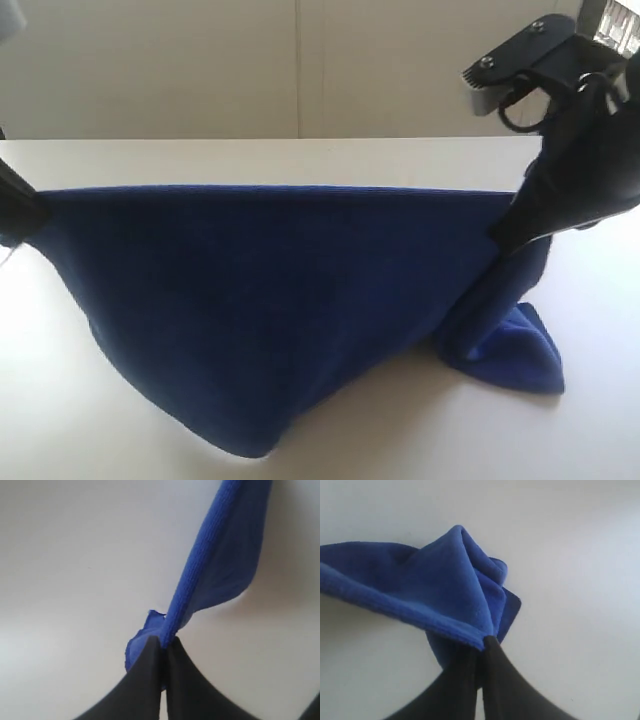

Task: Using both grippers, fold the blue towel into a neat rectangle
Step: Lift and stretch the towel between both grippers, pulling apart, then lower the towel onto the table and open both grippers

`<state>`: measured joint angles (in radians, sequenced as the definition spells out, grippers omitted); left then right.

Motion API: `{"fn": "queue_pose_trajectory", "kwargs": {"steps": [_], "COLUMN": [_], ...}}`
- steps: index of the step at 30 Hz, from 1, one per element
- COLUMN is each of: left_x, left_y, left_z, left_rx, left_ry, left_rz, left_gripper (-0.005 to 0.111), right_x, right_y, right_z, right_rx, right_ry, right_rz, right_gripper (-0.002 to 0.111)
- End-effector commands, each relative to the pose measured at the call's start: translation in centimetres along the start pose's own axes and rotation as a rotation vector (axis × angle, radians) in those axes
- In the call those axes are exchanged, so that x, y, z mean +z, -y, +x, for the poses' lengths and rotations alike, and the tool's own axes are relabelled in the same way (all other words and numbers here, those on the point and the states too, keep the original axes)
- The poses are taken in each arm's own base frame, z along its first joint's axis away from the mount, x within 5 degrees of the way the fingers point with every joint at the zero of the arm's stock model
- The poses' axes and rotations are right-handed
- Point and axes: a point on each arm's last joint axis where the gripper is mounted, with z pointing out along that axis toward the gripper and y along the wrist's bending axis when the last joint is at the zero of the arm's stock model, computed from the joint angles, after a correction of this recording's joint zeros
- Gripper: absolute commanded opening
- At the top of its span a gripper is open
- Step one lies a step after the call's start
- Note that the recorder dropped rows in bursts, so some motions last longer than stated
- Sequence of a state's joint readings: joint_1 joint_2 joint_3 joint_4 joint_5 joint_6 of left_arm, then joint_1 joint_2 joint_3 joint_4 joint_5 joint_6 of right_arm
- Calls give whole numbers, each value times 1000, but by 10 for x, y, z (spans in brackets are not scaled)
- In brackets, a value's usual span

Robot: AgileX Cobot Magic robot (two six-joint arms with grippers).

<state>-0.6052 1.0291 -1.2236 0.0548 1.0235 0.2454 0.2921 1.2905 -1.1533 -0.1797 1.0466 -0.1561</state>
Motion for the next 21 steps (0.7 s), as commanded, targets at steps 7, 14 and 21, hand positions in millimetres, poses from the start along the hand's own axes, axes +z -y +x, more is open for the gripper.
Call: {"fn": "queue_pose_trajectory", "kwargs": {"steps": [7,14,21], "left_x": [-5,17,102], "left_y": [15,-3,-15], "left_z": [12,14,24], "left_rx": [-38,-89,-10], "left_ry": [-99,-196,-253], "left_rz": [152,-17,-144], "left_gripper": [0,0,0], "right_x": [-82,-63,14], "right_y": [15,12,7], "right_z": [47,33,-11], "right_rx": [2,-10,-72], "right_ry": [67,51,-5], "right_rz": [196,157,113], "right_gripper": [0,0,0]}}
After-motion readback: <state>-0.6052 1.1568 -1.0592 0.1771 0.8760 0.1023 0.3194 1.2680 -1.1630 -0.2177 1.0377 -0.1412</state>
